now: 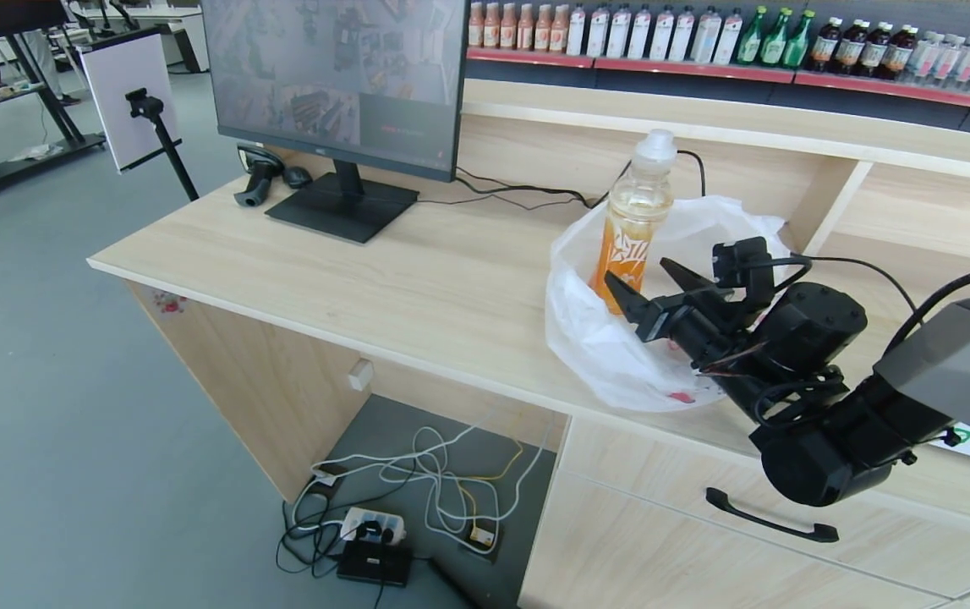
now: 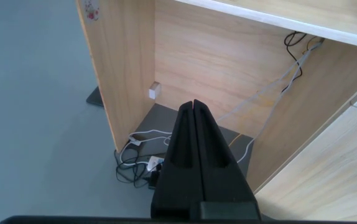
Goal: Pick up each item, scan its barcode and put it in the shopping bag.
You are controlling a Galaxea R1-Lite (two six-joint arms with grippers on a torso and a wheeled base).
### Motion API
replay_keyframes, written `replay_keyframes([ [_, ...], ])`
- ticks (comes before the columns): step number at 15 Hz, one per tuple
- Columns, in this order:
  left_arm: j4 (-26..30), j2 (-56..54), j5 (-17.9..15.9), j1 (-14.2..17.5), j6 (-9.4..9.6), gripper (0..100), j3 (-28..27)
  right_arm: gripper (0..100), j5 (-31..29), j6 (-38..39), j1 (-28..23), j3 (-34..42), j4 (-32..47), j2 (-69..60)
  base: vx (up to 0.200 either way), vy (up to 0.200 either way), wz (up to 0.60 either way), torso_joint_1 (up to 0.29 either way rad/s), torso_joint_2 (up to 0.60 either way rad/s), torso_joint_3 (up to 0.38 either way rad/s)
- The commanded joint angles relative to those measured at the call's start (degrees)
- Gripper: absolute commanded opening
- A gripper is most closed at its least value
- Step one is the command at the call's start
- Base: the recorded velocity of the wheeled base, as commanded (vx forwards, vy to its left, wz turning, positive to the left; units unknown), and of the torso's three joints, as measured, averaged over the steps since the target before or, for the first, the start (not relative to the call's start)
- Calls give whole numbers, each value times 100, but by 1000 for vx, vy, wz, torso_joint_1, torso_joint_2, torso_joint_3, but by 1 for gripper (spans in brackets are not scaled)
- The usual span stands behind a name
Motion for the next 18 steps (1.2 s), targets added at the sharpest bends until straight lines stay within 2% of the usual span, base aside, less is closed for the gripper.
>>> replay_keyframes([
  [1, -1, 0, -2, 1, -1, 0, 0, 100, 4, 1, -2, 8, -39, 21, 0, 0, 0, 0, 0, 0],
  [7, 8, 0, -2, 1, -1, 0, 0, 100, 4, 1, -2, 88, -39, -85, 0, 0, 0, 0, 0, 0],
  [13, 25, 0, -2, 1, -1, 0, 0, 100, 4, -87, -11, 492, -39, -788, 0, 0, 0, 0, 0, 0],
  [18, 25, 0, -2, 1, 7, 0, 0, 100, 39, 10, -292, 843, -39, -1438, 0, 0, 0, 0, 0, 0],
])
